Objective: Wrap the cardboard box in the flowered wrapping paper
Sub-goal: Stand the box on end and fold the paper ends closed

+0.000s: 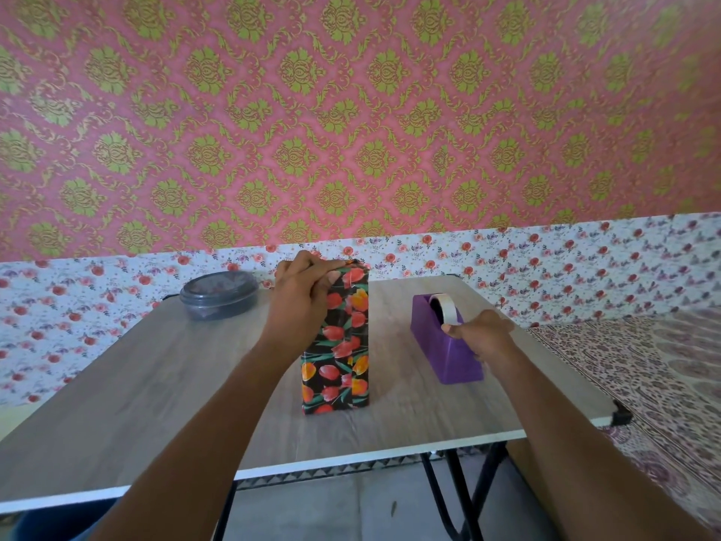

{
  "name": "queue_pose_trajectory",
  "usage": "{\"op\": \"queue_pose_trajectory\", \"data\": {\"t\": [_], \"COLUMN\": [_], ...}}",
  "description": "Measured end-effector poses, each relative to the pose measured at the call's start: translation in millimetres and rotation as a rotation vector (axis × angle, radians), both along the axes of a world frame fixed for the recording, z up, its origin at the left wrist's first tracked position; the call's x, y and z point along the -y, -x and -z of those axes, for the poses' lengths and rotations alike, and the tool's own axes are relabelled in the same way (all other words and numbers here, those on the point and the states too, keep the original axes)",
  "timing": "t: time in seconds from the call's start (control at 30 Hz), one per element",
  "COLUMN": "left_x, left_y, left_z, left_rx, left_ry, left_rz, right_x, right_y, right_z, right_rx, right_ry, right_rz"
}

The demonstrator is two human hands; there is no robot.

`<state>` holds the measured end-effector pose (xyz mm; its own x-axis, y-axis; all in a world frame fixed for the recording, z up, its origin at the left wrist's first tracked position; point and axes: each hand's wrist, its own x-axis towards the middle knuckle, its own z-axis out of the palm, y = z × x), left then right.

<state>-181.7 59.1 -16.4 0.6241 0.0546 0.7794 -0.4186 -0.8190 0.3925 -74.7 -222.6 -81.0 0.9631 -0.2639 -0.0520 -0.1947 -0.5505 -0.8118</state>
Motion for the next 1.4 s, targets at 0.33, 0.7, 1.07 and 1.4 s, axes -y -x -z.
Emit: {"op": "queue_pose_trajectory", "data": {"t": [0.33,0.7,1.07,1.4], "left_x": [2.3,2.3,1.7,5.4], "left_y": [6.2,6.9,4.8,10.5], "left_z": [-1.4,-3.3,-2.2,-2.5], "left_rx": [-0.003,-0.034,-0.035,-0.054], "left_ry": [0.034,0.025,0.048,0.061], "left_rz": [0.011,0.008,0.017,0.028], "right_x": [-9.3,-22.7,-16.1,-24.9], "right_y": [13.6,38.1,46.4,73.3], "right_z": [14.9,25.4,68.4,76.4], "right_rx": [0.208,0.398,0.368,0.465], "right_ry": [-0.100,-0.109,-0.432,-0.304], "right_rz": [0.039,0.171,0.221,0.286]}}
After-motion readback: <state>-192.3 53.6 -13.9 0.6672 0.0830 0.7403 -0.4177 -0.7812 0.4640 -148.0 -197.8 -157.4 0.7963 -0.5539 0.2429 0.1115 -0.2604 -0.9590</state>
